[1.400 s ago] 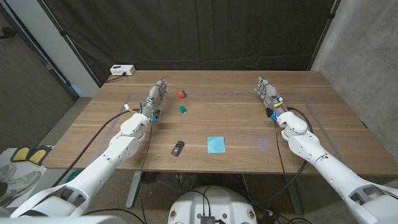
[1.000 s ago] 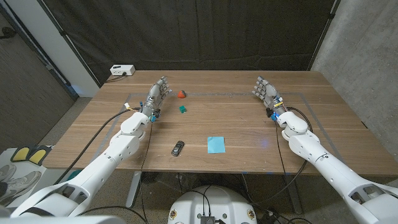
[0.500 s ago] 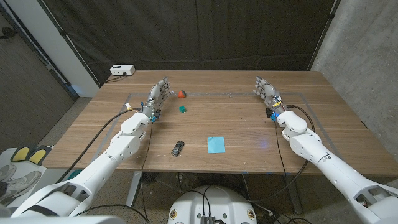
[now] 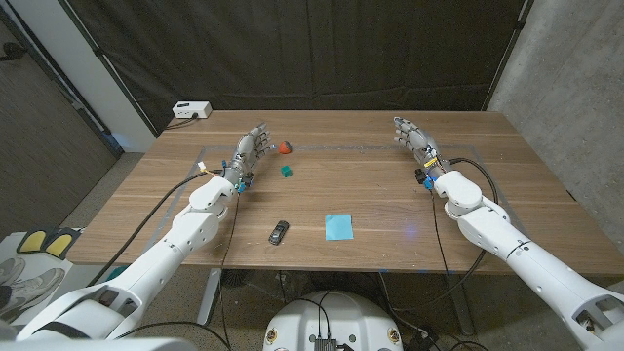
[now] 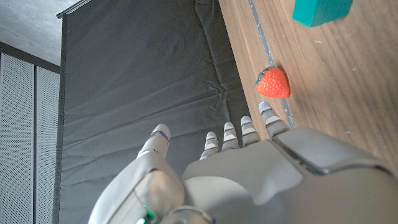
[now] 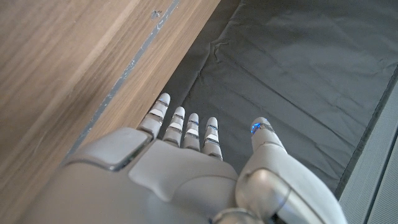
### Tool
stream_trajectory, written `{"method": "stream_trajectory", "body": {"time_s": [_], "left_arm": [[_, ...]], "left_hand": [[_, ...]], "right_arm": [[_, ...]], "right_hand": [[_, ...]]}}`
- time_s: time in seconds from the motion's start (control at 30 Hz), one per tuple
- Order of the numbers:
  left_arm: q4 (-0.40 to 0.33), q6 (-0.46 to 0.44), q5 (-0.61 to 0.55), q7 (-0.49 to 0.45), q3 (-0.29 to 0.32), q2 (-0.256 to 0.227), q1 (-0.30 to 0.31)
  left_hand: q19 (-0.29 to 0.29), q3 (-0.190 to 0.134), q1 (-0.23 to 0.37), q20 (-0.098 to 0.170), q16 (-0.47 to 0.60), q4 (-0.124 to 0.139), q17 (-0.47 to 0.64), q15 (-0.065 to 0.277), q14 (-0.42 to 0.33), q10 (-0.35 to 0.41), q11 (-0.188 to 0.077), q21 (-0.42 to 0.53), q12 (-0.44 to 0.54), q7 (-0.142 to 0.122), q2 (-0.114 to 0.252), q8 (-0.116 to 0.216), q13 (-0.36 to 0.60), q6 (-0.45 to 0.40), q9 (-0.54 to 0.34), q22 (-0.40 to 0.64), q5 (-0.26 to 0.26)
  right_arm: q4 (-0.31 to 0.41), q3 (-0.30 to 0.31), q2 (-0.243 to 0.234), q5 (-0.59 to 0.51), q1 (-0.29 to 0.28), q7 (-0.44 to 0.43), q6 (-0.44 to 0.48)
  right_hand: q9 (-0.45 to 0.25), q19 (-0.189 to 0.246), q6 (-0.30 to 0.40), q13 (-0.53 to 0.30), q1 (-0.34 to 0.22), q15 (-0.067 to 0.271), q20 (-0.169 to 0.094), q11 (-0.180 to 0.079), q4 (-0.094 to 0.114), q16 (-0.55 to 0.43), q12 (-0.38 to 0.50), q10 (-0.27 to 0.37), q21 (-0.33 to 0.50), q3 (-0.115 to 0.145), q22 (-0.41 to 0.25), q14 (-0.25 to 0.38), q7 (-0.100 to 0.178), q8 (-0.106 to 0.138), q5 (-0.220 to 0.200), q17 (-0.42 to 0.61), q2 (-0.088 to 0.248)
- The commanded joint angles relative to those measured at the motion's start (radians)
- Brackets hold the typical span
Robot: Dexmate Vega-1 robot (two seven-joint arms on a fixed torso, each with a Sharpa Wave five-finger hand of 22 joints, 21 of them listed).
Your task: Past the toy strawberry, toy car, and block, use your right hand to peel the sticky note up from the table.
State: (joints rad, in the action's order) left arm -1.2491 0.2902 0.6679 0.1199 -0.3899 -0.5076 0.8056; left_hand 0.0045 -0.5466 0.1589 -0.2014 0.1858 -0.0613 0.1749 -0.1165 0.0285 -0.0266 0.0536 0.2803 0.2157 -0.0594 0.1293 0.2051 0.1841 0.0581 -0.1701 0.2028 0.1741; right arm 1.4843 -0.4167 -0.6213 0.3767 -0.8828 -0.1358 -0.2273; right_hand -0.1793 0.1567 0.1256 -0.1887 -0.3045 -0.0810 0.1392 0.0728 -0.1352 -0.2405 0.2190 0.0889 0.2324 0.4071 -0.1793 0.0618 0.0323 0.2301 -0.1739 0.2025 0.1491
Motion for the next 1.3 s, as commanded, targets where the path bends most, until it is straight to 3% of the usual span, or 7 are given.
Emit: {"method": "stream_trajectory", "body": {"time_s": [0.03,0.8,1.3], "left_arm": [[-0.006,-0.013,-0.004,0.012,-0.006,-0.005,-0.005],[-0.027,-0.017,-0.003,0.018,-0.013,-0.007,0.011],[-0.046,-0.019,-0.006,0.016,-0.016,-0.012,0.018]], "left_hand": [[0.000,-0.006,0.011,-0.010,0.009,-0.005,0.002,-0.004,-0.009,-0.001,0.006,0.006,0.005,0.001,-0.004,0.002,0.005,-0.013,-0.005,0.004,0.002],[0.000,-0.010,0.014,-0.012,0.012,-0.008,0.004,-0.013,-0.031,0.004,0.006,0.006,0.005,0.003,-0.003,-0.006,0.007,-0.018,-0.005,0.007,0.000],[0.001,-0.012,0.014,-0.012,0.011,-0.009,0.005,-0.014,-0.036,0.011,0.005,0.006,0.006,0.002,-0.004,-0.010,0.008,-0.020,-0.006,0.008,0.000]], "right_arm": [[0.161,-0.006,-0.088,-0.099,-0.049,-0.048,0.076],[0.414,-0.018,-0.225,-0.263,-0.102,-0.047,0.279],[0.534,-0.034,-0.282,-0.336,-0.107,-0.003,0.383]], "right_hand": [[-0.005,0.013,0.011,-0.003,-0.010,0.001,-0.002,0.000,-0.002,-0.008,0.011,0.016,0.005,0.010,-0.002,0.012,-0.001,0.006,-0.005,0.003,-0.001],[-0.005,0.022,0.019,-0.003,-0.016,0.004,0.001,0.002,-0.001,-0.011,0.008,0.031,0.004,0.013,-0.002,0.025,-0.002,0.000,-0.004,0.005,0.002],[-0.005,0.032,0.034,-0.003,-0.020,0.007,0.002,0.000,0.000,-0.015,0.010,0.050,0.004,0.015,-0.002,0.041,-0.001,-0.002,-0.004,0.006,0.004]]}}
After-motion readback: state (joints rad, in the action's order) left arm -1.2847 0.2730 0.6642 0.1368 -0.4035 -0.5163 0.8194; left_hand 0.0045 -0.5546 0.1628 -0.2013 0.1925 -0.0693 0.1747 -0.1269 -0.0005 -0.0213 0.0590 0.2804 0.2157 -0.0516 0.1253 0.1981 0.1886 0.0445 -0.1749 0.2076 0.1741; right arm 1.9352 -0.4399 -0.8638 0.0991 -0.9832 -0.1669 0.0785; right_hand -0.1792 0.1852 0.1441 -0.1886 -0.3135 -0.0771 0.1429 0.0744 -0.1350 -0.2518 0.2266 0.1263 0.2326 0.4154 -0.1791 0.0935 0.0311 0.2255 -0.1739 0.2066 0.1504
